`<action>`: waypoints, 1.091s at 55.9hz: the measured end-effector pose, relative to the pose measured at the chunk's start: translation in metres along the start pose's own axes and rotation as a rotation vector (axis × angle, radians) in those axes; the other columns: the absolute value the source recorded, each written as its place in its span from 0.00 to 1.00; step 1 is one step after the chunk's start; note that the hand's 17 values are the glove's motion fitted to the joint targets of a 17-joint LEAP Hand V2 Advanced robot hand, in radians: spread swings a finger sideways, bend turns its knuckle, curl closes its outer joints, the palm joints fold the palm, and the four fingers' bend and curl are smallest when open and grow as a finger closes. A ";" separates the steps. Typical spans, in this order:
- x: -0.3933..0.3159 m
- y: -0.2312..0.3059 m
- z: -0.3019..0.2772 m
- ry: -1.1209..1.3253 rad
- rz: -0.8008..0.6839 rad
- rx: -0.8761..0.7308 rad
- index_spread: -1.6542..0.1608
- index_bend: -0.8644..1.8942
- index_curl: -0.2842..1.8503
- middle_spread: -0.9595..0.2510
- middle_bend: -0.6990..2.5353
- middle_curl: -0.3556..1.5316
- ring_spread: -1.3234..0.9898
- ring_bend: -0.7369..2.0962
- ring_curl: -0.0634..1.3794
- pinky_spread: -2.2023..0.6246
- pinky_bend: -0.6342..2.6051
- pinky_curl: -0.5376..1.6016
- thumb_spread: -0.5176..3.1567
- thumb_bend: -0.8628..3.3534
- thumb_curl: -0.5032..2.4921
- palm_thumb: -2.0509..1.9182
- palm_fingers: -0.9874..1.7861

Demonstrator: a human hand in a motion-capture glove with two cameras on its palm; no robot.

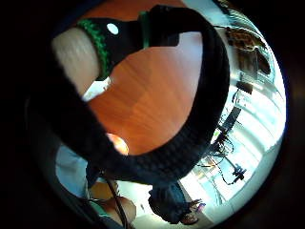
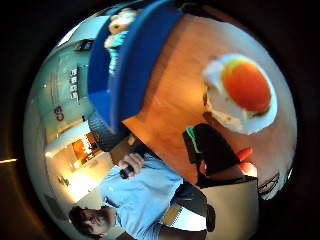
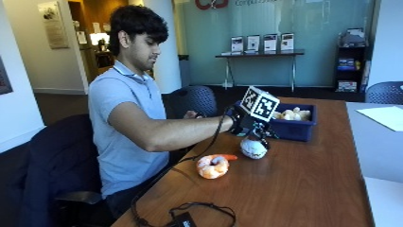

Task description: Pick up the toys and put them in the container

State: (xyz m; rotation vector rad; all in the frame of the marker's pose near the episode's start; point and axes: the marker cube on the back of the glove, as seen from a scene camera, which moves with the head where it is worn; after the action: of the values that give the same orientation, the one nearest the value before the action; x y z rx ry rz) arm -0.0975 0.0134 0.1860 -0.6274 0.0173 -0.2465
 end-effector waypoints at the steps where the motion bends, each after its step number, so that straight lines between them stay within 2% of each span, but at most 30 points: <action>1: 0.001 -0.001 0.007 0.002 0.000 -0.007 0.73 0.36 0.30 0.80 0.25 0.32 0.58 0.30 0.16 0.81 0.54 0.42 0.55 0.21 0.28 0.54 0.28; 9: 0.002 -0.014 0.042 0.016 -0.034 -0.028 0.72 0.37 0.29 0.80 0.25 0.31 0.58 0.31 0.15 0.80 0.56 0.42 0.56 0.23 0.28 0.57 0.29; 13: -0.004 -0.023 0.048 0.009 -0.067 0.057 0.73 0.36 0.28 0.82 0.26 0.32 0.58 0.33 0.16 0.79 0.55 0.42 0.58 0.24 0.28 0.59 0.31; 16: -0.008 -0.029 0.046 0.010 -0.083 0.216 0.73 0.37 0.29 0.83 0.27 0.32 0.57 0.37 0.18 0.77 0.53 0.41 0.59 0.25 0.29 0.60 0.37; 18: -0.007 -0.031 0.043 0.009 -0.094 0.307 0.74 0.38 0.28 0.83 0.28 0.32 0.56 0.44 0.20 0.75 0.52 0.40 0.60 0.27 0.29 0.63 0.49; 19: -0.006 -0.031 0.042 0.007 -0.099 0.333 0.74 0.38 0.28 0.83 0.28 0.32 0.56 0.44 0.19 0.75 0.52 0.39 0.60 0.28 0.30 0.63 0.49; 22: -0.003 -0.031 0.039 -0.002 -0.103 0.365 0.75 0.37 0.28 0.82 0.30 0.34 0.54 0.51 0.23 0.72 0.52 0.39 0.59 0.30 0.31 0.66 0.62; 26: -0.002 -0.032 0.032 -0.027 -0.097 0.404 0.77 0.38 0.29 0.82 0.32 0.36 0.53 0.56 0.28 0.70 0.52 0.40 0.58 0.32 0.33 0.70 0.69; 33: -0.001 -0.029 0.008 -0.072 -0.089 0.467 0.78 0.38 0.31 0.82 0.34 0.38 0.51 0.60 0.33 0.67 0.51 0.41 0.57 0.33 0.34 0.72 0.72; 43: -0.004 -0.018 -0.069 -0.111 -0.055 0.575 0.79 0.38 0.32 0.81 0.35 0.41 0.50 0.60 0.35 0.66 0.51 0.43 0.57 0.34 0.35 0.73 0.72; 61: -0.055 -0.024 -0.183 -0.093 -0.087 0.667 0.79 0.37 0.34 0.81 0.35 0.44 0.49 0.60 0.36 0.65 0.52 0.44 0.57 0.34 0.36 0.73 0.71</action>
State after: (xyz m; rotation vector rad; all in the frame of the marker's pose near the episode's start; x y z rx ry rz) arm -0.1725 -0.0987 0.0481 0.0256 -0.1765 -0.2871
